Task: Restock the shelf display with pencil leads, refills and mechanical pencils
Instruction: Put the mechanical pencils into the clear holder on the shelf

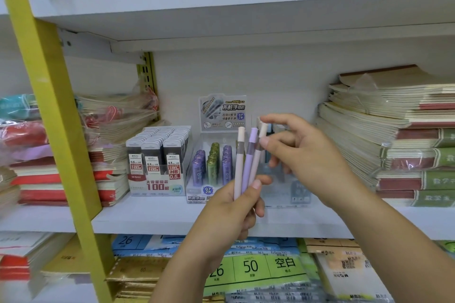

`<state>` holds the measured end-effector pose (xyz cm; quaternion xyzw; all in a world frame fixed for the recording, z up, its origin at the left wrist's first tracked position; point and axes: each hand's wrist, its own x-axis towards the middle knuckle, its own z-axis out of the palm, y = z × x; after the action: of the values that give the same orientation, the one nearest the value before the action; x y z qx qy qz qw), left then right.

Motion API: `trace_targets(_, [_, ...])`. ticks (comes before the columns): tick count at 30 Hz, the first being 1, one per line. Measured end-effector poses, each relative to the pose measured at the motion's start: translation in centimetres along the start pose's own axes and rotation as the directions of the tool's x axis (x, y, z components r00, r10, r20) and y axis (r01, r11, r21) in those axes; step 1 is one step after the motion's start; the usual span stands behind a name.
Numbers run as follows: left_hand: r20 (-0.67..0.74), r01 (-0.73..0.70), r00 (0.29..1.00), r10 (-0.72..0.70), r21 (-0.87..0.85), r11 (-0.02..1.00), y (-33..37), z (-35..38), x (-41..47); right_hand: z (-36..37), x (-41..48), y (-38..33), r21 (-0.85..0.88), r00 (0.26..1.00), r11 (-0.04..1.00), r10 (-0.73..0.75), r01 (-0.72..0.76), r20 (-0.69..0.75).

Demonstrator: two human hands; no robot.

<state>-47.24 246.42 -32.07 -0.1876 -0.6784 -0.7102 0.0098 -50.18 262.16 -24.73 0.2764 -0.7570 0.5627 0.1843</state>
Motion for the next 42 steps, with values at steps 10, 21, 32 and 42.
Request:
trace_targets(10, [-0.179,-0.007,0.984,0.003,-0.026,1.0,-0.3,-1.3,0.2,-1.8,0.3,-0.7,0.076,0.86,0.939,-0.273,0.336,-0.431])
trace_targets(21, [-0.198,0.007,0.98,-0.006,0.003,1.0,-0.5,-1.7,0.1,-1.1,0.8,1.9,-0.487,0.927,0.854,-0.316,0.184,-0.204])
trace_targets(32, [-0.185,0.007,0.983,-0.004,0.018,1.0,-0.3,-1.9,0.0,-0.7,1.1,2.0,-0.5,0.943,0.852,-0.28,0.157,-0.181])
trace_targets(42, [-0.183,0.012,0.983,-0.009,0.018,1.0,-0.5,-2.0,0.1,0.0,1.2,2.4,-0.674,0.902,0.717,-0.394,0.18,-0.178])
